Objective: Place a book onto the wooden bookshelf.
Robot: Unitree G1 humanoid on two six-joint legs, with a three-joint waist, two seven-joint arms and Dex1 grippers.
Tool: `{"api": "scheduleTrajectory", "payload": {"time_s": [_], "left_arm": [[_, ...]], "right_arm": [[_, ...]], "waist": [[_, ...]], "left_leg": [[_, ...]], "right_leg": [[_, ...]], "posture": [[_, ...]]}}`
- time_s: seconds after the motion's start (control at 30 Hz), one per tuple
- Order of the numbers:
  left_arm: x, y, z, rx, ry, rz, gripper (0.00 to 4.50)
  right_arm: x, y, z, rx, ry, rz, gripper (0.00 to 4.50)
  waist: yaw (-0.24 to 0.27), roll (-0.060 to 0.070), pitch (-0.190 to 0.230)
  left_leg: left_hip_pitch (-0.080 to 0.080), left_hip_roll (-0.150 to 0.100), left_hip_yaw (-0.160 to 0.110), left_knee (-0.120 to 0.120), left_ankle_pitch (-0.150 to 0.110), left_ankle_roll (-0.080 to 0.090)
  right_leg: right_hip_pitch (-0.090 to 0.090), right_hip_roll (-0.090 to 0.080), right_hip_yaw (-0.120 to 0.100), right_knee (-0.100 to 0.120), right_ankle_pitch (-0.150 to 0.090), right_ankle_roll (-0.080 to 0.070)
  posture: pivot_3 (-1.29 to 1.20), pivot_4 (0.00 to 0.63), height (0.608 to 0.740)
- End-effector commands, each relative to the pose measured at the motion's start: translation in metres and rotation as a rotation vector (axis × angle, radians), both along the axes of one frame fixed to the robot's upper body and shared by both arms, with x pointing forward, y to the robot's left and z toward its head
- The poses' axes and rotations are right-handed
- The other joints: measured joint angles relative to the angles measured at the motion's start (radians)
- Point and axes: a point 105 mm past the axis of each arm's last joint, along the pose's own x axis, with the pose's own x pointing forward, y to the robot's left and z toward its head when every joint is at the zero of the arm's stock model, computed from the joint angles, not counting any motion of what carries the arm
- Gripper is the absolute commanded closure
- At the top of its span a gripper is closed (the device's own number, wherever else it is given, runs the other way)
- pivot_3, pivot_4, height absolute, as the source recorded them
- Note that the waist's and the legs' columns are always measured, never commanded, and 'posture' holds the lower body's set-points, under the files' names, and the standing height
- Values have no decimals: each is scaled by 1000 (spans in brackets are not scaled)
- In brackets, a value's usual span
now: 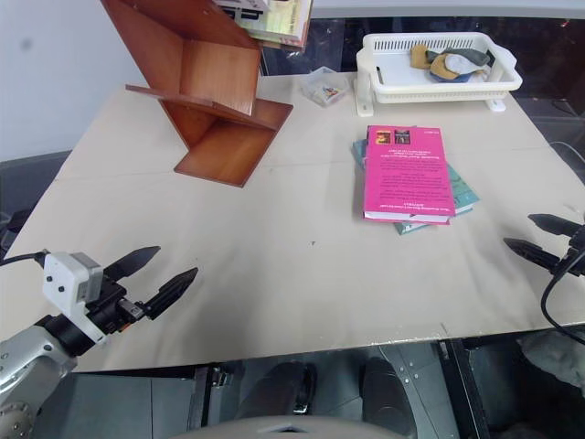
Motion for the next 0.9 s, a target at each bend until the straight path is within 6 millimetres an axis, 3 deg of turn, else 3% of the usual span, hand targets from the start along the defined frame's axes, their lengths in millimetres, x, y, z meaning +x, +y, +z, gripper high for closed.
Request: {"api": "scheduleTrajectory", "payload": {"time_s": [0.03, 0.9], "left_arm": [[-2, -4, 10, 28, -50, -23, 102], [3, -4, 11, 22, -59, -55, 102]], "right_arm": [[-3, -4, 15, -13, -37, 7, 0], [-3, -3, 17, -10, -46, 21, 0]], "waist": [[0, 0, 0], [0, 0, 0]], "left_leg": [[0, 0, 0, 0, 0, 0], [0, 0, 0, 0, 0, 0]], "right_leg": [[0, 0, 0, 0, 0, 0], [0, 0, 0, 0, 0, 0]], "posture": [[0, 150, 740], [0, 150, 740]]}}
